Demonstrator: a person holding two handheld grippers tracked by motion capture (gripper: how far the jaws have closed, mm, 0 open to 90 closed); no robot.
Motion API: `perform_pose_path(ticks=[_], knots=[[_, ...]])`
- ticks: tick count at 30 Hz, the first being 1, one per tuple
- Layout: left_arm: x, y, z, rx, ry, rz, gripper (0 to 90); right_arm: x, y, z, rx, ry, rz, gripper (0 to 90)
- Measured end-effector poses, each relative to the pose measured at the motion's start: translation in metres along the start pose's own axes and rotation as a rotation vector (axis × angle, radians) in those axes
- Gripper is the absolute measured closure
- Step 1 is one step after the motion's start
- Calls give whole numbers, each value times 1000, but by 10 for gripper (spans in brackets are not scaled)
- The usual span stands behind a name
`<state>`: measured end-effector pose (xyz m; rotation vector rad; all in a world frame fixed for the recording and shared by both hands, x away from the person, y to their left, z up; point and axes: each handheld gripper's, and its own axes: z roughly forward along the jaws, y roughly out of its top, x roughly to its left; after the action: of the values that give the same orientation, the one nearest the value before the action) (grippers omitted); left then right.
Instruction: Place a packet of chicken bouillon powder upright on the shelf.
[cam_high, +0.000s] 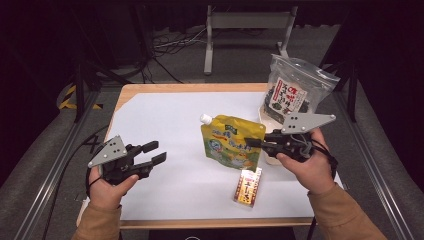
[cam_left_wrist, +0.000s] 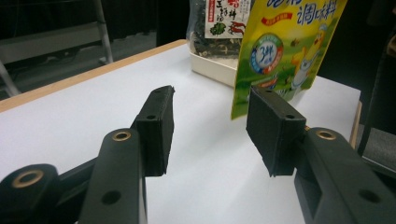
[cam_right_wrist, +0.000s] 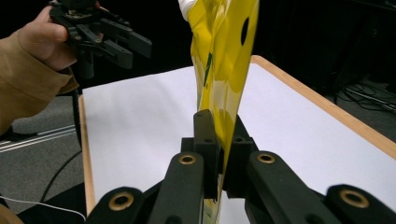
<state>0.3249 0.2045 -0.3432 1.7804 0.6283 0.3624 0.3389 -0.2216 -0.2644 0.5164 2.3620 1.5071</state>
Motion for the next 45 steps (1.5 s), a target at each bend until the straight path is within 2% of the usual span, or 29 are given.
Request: perform_pose_path(ticks=[8, 18, 20, 30, 35, 45], knots=[[3, -3, 0, 9, 16, -11, 484, -9, 3, -15, 6, -48, -3, 873], [7, -6, 1, 37, 39, -46, 430, -21, 7, -36, 9, -120, 2, 873], [8, -7, 2, 43, 47, -39, 412, -24, 8, -40, 9, -134, 7, 873], [13, -10, 4, 71, 87, -52, 291, -38, 9, -54, 10, -192, 15, 874], [15, -11, 4, 77, 94, -66, 275, -47, 9, -62, 5, -223, 16, 873], [16, -12, 4, 78, 94, -68, 268, -60, 1, -75, 13, -266, 26, 873]])
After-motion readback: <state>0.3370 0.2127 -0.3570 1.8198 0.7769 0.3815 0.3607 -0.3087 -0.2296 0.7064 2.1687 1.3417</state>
